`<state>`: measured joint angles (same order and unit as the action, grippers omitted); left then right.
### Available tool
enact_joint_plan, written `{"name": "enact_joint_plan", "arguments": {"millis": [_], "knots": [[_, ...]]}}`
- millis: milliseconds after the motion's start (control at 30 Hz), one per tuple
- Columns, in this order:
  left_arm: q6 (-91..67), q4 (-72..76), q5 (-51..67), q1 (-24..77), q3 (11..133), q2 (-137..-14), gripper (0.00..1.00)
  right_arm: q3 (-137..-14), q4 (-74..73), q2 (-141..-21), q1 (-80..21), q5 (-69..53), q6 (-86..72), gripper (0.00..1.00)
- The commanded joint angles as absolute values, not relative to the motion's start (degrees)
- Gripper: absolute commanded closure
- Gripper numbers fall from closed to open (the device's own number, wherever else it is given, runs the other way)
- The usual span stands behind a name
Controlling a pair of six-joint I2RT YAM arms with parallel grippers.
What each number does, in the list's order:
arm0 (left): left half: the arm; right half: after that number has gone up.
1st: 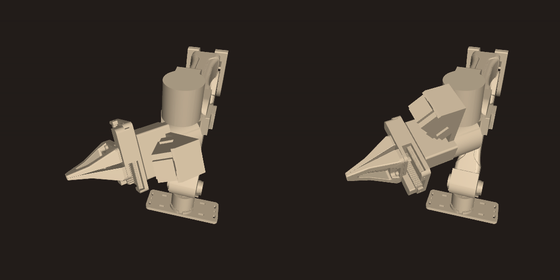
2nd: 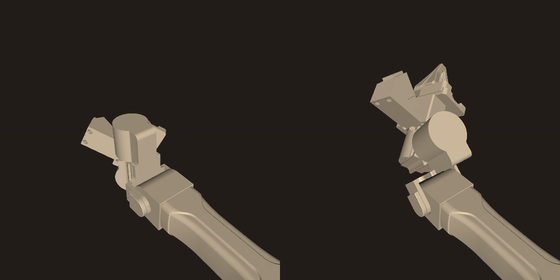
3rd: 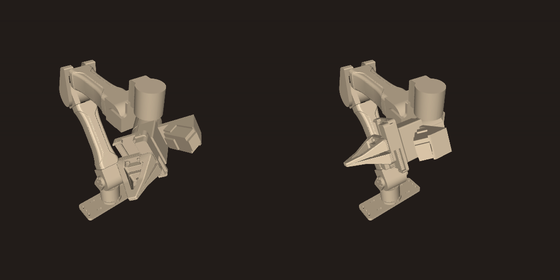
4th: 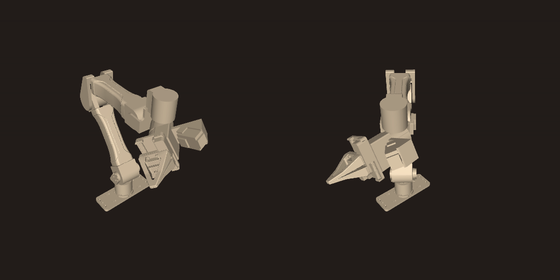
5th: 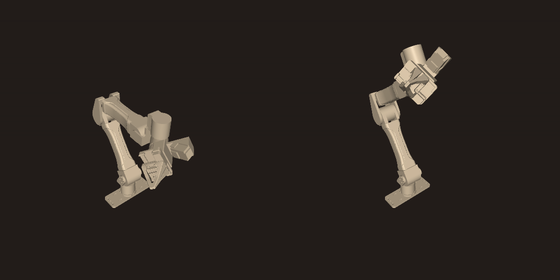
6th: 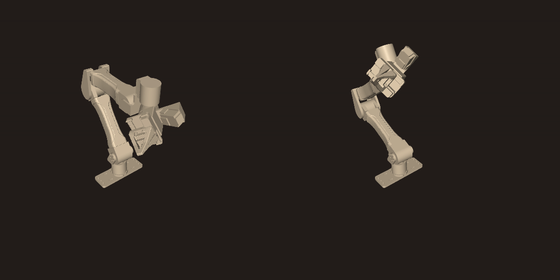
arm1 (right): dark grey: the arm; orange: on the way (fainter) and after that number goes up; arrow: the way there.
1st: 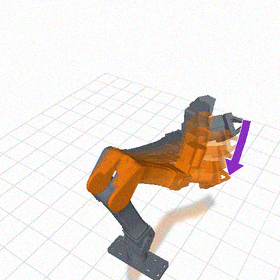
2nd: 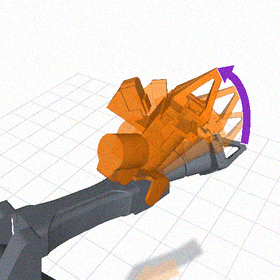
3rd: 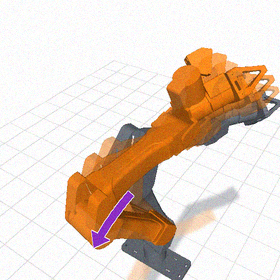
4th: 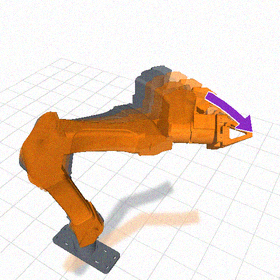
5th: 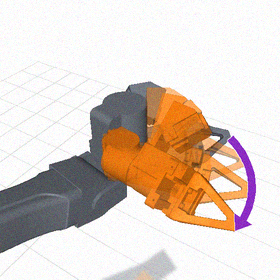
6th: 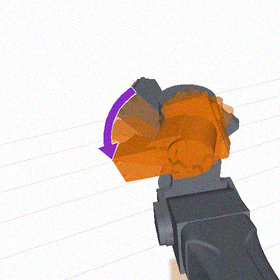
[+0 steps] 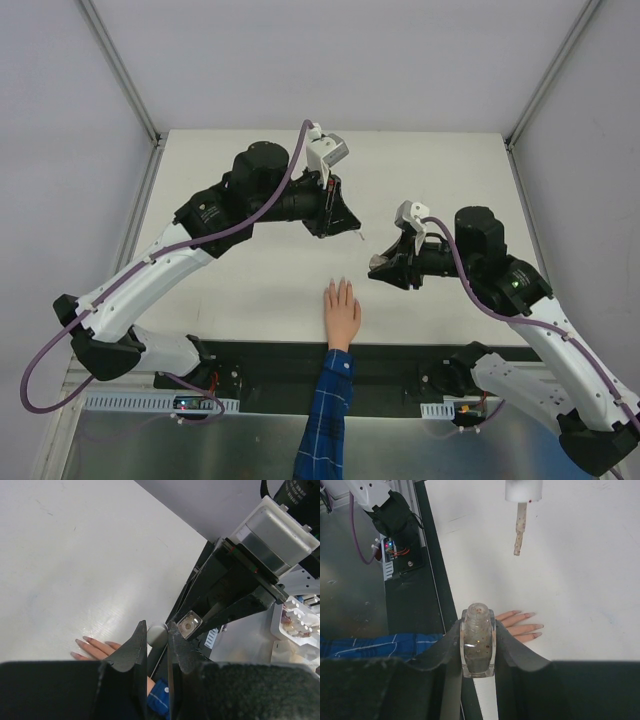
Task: Paint the nails
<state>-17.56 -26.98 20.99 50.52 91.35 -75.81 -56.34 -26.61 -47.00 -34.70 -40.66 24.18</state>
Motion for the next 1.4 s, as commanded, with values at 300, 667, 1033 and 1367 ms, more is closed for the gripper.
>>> {"name": "enact_joint_plan", "arguments": {"millis": [300,667,1033,1367], "knots": [[-21.88,-21.62,29.44,50.1,91.41,-76.9,1.0,-57.57,-22.68,-46.58,-35.16,-39.11,24.79,1.0],[-22.24,-20.39,30.76,51.06,90.18,-77.17,1.0,-57.57,-22.5,-46.32,-35.33,-38.32,24.43,1.0],[-22.06,-20.13,29.88,51.5,89.47,-77.78,1.0,-57.39,-22.24,-45.35,-35.6,-37.71,24.52,1.0],[-22.24,-19.95,30.32,51.59,89.47,-78.05,1.0,-57.3,-22.24,-45.53,-35.68,-37.62,24.52,1.0]]}}
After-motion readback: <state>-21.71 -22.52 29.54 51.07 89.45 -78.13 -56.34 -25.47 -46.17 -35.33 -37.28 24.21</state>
